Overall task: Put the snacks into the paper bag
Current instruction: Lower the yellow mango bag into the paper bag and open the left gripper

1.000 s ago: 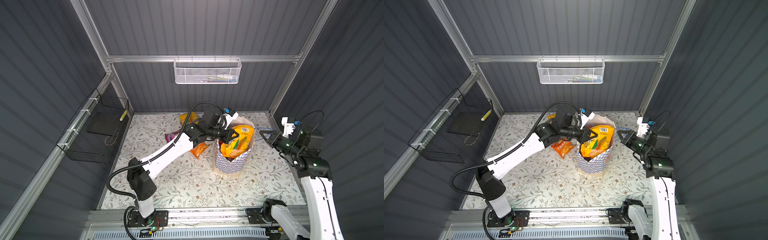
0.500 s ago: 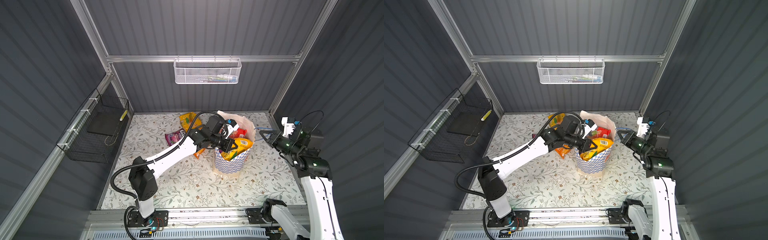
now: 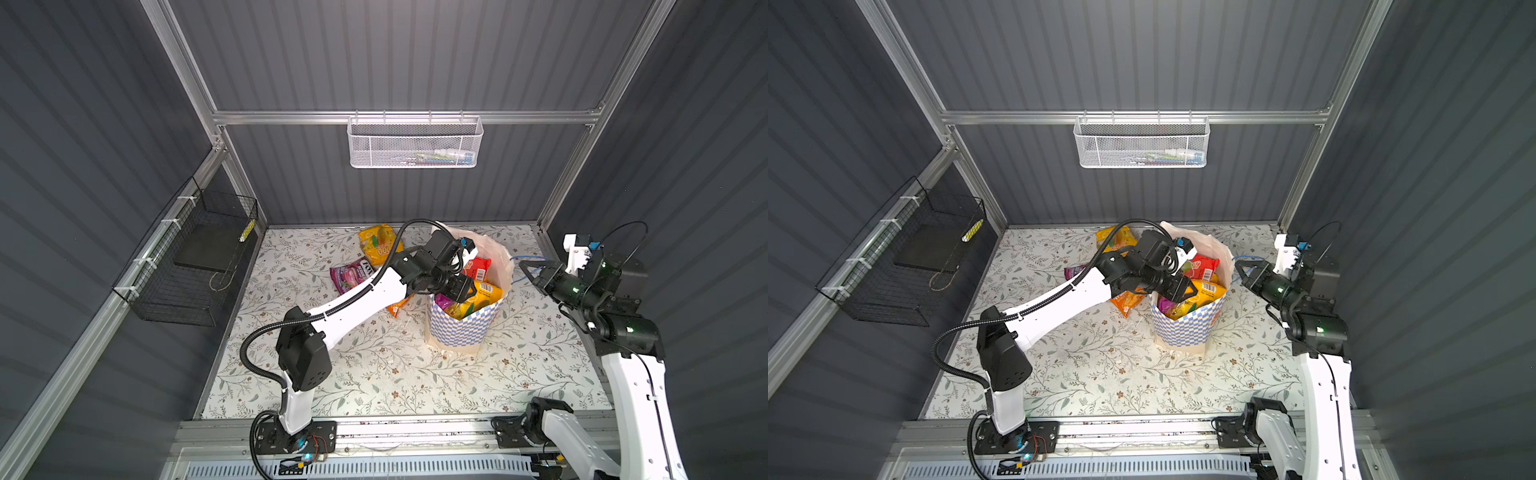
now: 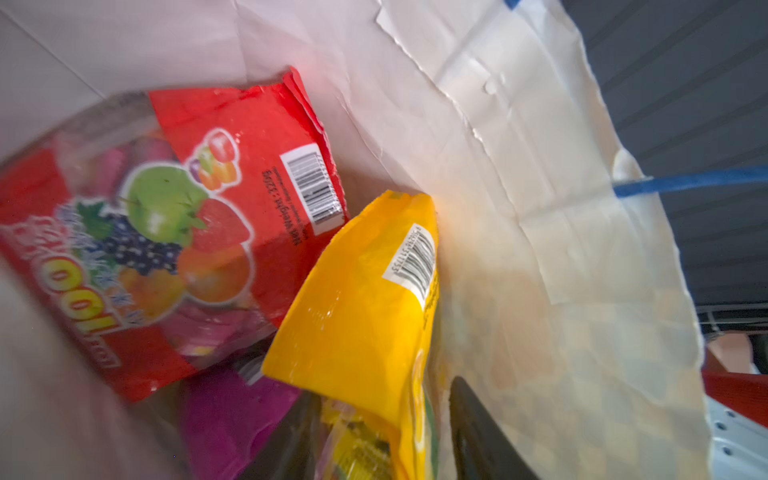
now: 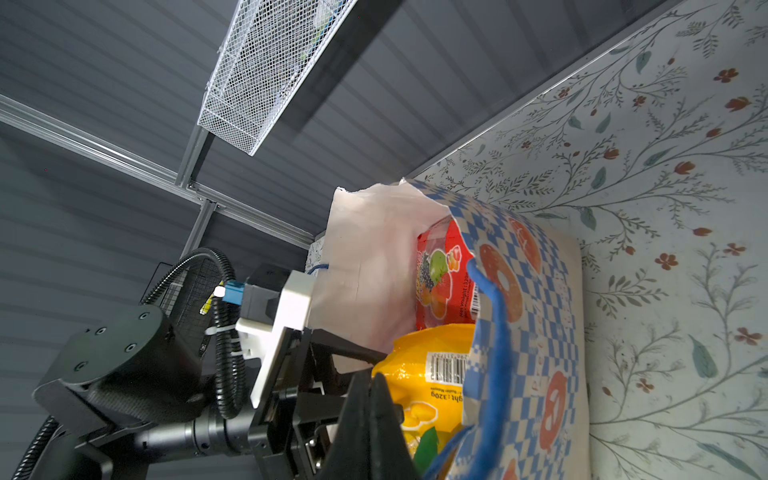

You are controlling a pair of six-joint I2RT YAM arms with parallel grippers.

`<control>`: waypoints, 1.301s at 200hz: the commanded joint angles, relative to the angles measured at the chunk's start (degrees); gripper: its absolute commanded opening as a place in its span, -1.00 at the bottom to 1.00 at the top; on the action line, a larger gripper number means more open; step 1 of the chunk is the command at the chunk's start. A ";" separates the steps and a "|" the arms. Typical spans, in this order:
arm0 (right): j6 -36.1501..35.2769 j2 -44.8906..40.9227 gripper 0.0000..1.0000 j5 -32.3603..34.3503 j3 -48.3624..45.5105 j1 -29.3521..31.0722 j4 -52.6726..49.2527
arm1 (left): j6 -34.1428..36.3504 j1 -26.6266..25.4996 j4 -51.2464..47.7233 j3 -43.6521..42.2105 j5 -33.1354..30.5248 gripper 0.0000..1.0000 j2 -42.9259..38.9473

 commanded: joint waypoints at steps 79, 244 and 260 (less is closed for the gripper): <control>-0.99 -1.11 -1.00 1.19 0.63 0.01 0.67 | 1.78 -1.56 2.08 3.92 1.42 -0.48 -6.63; -2.08 -2.25 -1.00 1.97 0.87 0.06 -0.79 | 1.76 -5.24 -16.47 17.04 -15.14 -0.95 15.36; -1.91 -2.25 -1.00 1.98 0.96 0.01 -0.62 | 2.59 -5.24 -19.56 21.54 -19.81 -0.90 19.02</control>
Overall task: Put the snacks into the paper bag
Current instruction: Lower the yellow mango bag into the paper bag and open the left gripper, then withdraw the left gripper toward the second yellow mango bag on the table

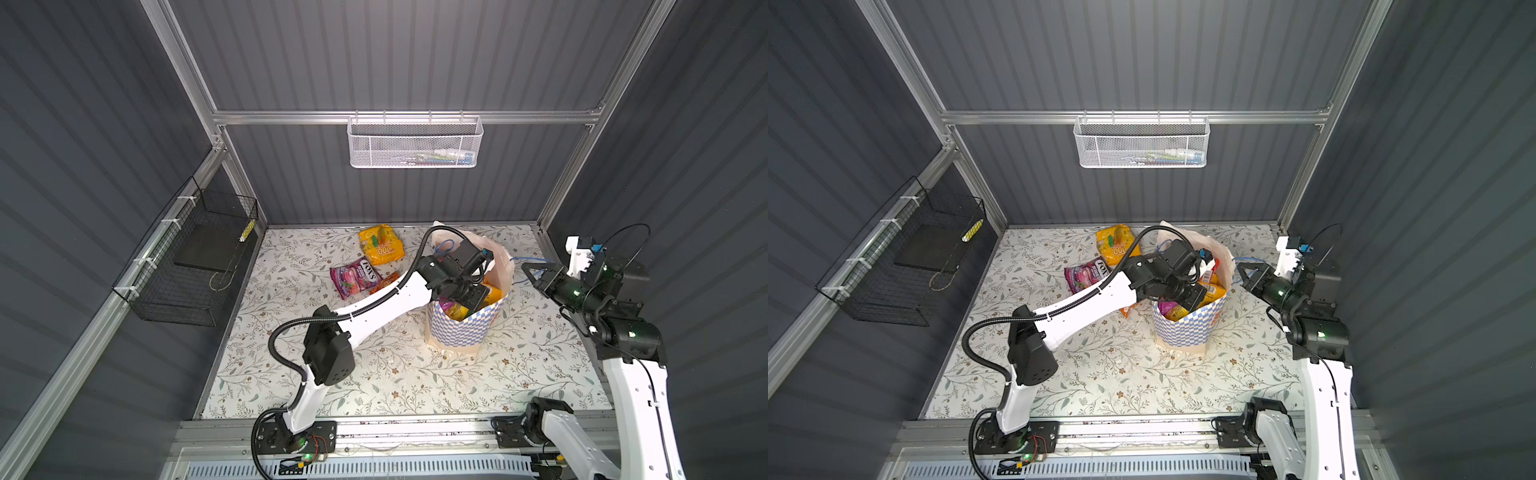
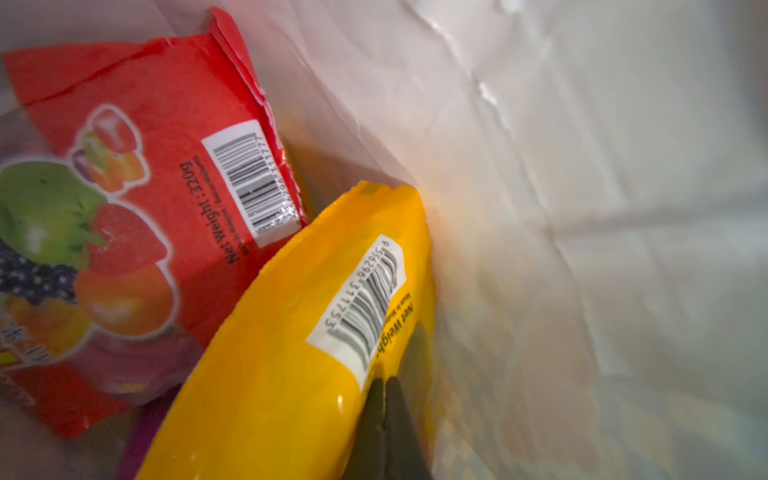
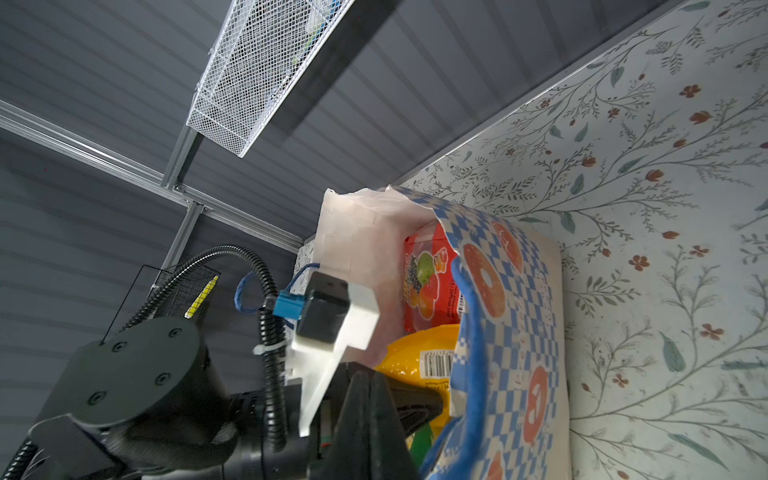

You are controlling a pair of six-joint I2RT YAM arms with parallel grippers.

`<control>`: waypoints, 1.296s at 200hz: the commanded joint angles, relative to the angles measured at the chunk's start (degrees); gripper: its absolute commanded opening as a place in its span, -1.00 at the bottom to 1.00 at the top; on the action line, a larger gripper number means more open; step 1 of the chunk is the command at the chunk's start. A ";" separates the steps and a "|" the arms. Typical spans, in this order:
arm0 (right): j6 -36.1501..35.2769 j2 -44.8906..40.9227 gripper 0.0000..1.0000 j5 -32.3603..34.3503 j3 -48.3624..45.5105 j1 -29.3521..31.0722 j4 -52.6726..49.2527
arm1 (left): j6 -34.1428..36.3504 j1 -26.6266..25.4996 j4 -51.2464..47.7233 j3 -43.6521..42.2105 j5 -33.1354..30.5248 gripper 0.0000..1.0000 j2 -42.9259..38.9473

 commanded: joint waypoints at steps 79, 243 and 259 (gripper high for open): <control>-0.28 -0.99 -1.00 0.34 0.84 0.02 0.98 | 2.29 0.67 1.72 3.70 -2.97 -0.29 -7.20; 0.18 -1.21 -1.00 -0.58 -2.48 0.02 3.53 | -9.49 26.20 16.06 -30.62 -1.40 0.97 -34.60; 0.18 -1.25 -1.00 -0.47 -2.84 0.02 3.69 | -10.53 29.46 16.94 -31.37 -0.15 1.00 -31.47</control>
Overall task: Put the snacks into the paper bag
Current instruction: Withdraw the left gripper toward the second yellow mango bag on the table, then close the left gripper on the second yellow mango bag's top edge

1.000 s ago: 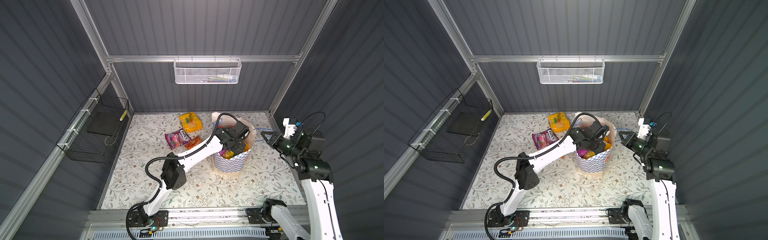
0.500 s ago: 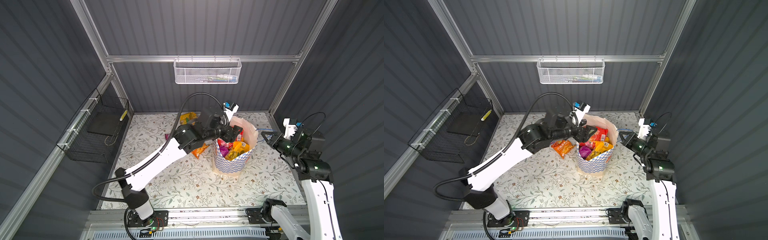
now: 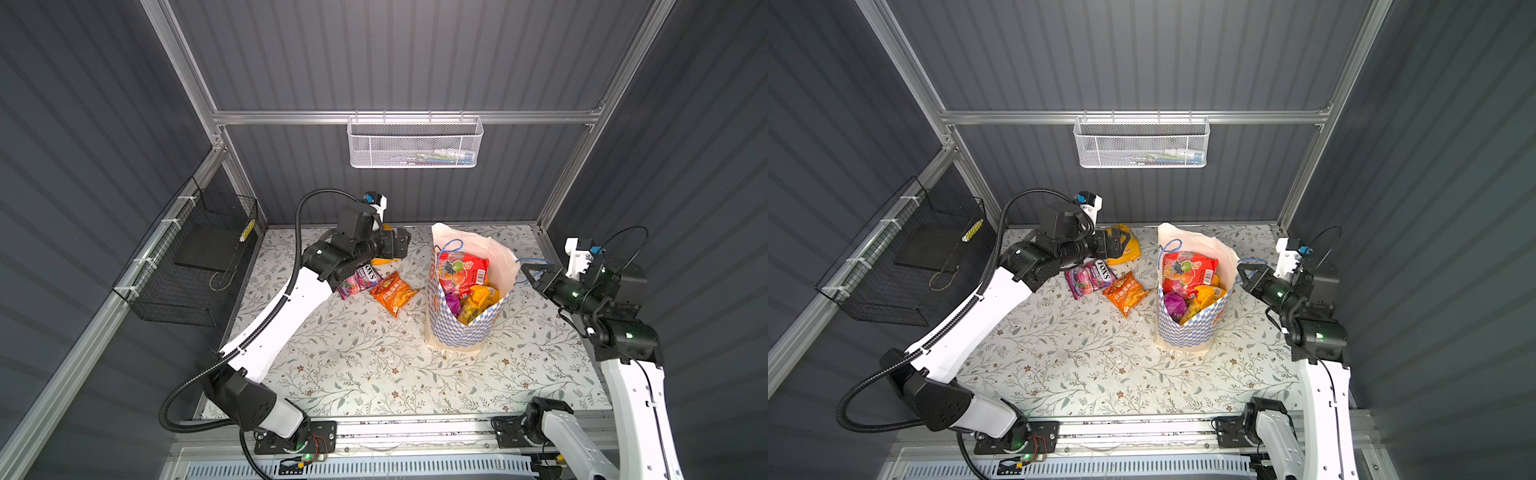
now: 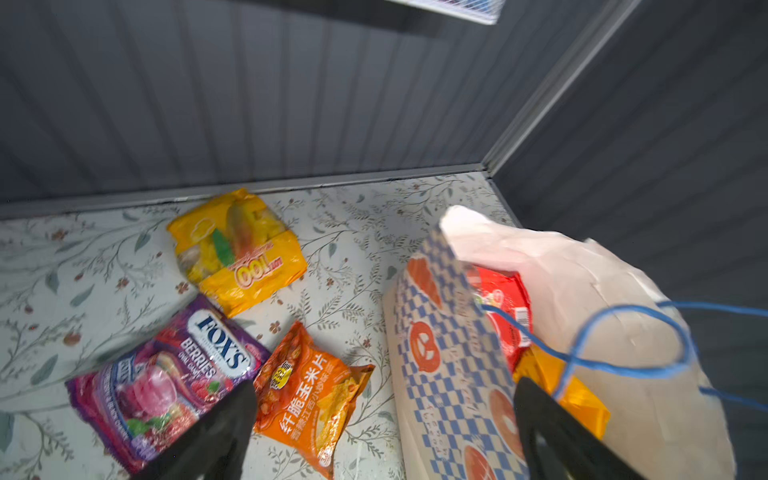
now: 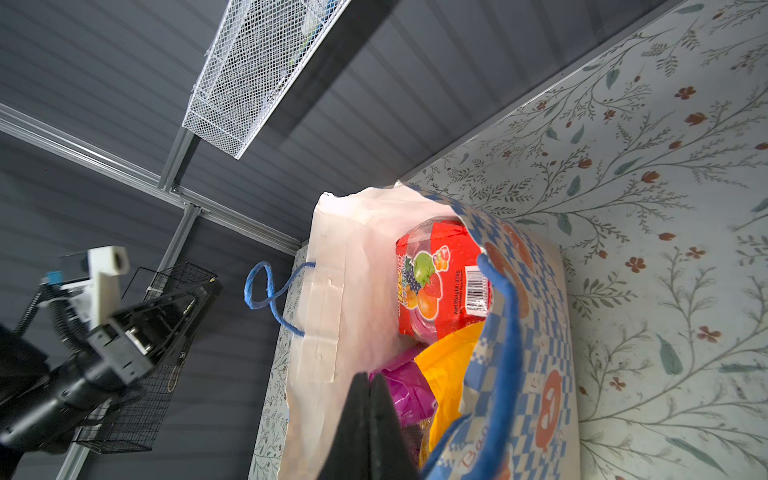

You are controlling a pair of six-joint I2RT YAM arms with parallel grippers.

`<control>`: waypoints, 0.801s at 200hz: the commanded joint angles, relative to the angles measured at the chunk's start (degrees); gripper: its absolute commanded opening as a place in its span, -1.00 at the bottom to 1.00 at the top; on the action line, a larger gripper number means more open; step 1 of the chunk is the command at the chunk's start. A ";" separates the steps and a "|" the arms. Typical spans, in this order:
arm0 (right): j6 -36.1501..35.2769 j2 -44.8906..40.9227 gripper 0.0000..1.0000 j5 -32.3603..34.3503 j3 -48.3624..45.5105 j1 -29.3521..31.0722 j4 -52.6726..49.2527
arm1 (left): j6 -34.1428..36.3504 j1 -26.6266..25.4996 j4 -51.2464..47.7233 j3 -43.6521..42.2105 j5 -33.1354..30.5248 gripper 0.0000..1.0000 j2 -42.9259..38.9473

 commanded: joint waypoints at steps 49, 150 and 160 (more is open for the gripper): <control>0.23 -0.73 -1.00 -1.07 -1.75 0.01 2.28 | -6.91 13.35 6.58 -0.91 10.57 0.99 14.22; 0.27 -0.61 -1.00 -1.36 -2.45 0.07 2.37 | -5.59 21.90 6.75 18.43 19.10 0.99 43.56; 0.27 -0.64 -1.00 -1.35 -2.30 0.01 2.39 | -5.56 21.90 6.80 20.46 21.69 1.00 45.57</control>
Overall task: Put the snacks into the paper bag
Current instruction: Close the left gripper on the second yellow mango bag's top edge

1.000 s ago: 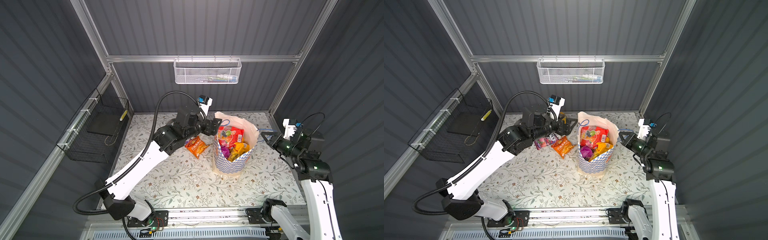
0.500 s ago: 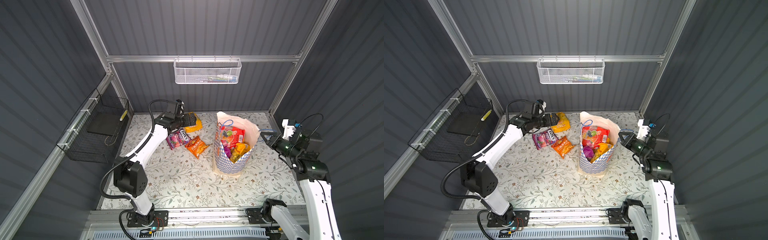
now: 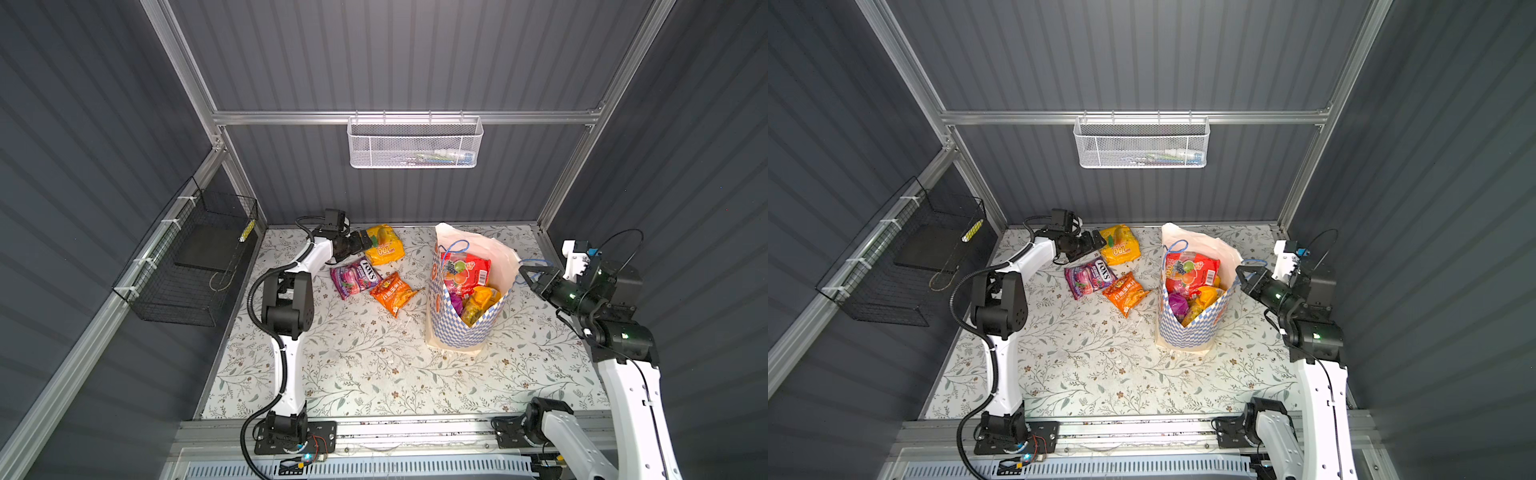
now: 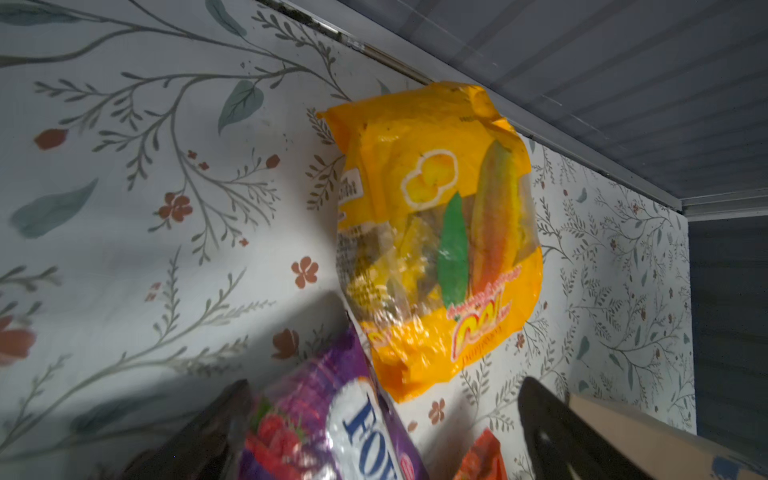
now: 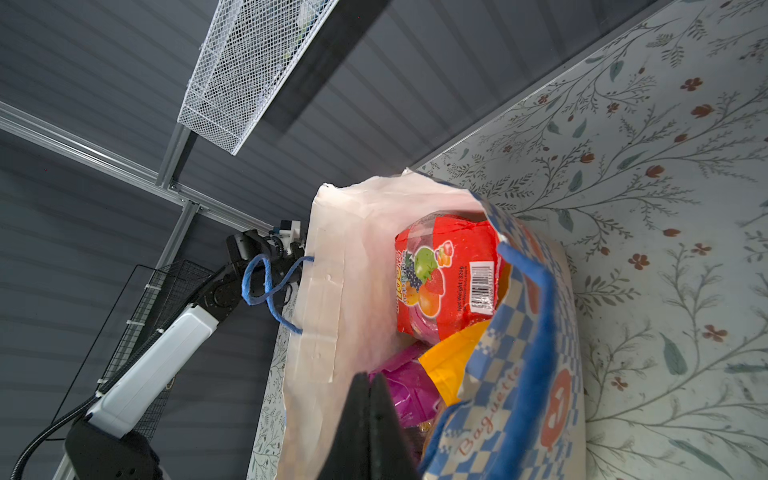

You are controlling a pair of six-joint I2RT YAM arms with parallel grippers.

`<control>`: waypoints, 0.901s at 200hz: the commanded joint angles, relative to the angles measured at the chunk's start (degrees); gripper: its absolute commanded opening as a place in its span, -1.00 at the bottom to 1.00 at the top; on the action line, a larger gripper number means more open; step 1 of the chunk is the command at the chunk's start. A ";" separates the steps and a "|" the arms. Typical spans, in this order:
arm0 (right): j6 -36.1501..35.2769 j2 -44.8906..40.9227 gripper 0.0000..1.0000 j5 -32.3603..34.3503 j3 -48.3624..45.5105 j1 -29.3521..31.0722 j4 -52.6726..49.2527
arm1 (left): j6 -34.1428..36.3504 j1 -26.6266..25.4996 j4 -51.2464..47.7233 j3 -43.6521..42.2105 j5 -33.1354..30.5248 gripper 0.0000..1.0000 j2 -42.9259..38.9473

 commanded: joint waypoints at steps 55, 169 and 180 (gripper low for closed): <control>0.00 -0.93 -1.00 -0.83 -0.16 0.01 0.85 | -0.87 0.10 2.65 10.86 8.01 0.93 10.14; 2.36 -1.04 -1.00 -1.75 -2.62 0.03 3.81 | -5.98 -0.08 5.06 13.59 11.49 0.38 16.55; 2.38 -1.02 -1.00 -1.80 -2.60 0.01 3.83 | -6.50 -0.07 5.56 13.18 11.39 0.31 16.52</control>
